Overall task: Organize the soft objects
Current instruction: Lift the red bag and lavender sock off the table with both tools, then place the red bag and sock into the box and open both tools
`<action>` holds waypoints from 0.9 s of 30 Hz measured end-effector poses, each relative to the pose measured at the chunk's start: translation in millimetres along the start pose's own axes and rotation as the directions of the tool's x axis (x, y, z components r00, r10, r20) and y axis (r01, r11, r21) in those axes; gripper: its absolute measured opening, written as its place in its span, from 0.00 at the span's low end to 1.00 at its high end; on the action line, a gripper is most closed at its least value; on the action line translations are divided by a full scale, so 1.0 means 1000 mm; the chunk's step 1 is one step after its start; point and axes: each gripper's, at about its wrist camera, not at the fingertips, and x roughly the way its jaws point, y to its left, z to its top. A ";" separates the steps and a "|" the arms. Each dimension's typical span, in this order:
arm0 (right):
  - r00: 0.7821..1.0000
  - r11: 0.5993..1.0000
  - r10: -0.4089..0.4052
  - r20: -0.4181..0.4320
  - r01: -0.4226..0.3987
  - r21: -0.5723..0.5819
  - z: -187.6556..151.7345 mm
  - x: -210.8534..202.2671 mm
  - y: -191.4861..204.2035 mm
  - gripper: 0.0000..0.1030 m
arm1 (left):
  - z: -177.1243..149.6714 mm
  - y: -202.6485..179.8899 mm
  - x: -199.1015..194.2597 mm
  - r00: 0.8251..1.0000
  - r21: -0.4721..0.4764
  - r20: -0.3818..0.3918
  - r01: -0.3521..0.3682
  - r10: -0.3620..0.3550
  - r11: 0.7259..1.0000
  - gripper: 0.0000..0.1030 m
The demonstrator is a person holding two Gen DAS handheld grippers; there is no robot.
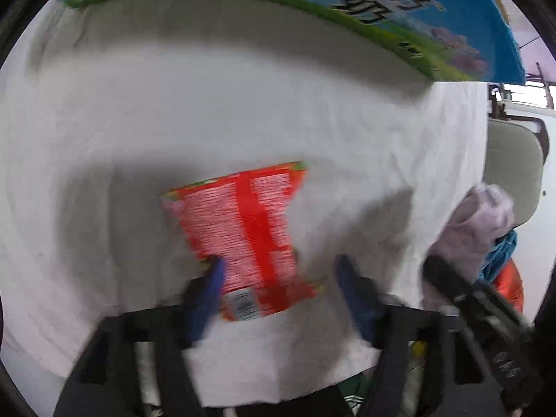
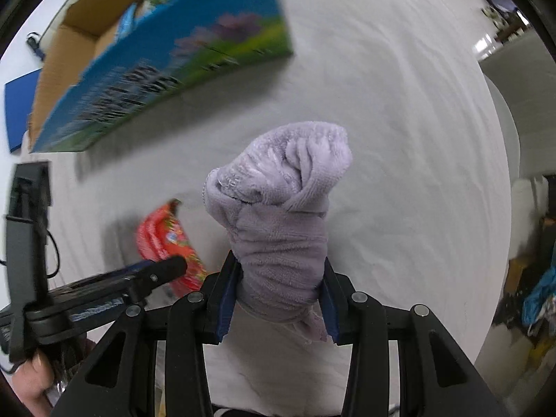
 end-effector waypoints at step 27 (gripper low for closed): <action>0.998 0.996 -0.046 0.047 0.049 -0.069 -0.028 0.001 0.017 0.43 | -0.018 -0.040 0.028 0.940 0.151 0.142 -0.330 0.310 0.932 0.52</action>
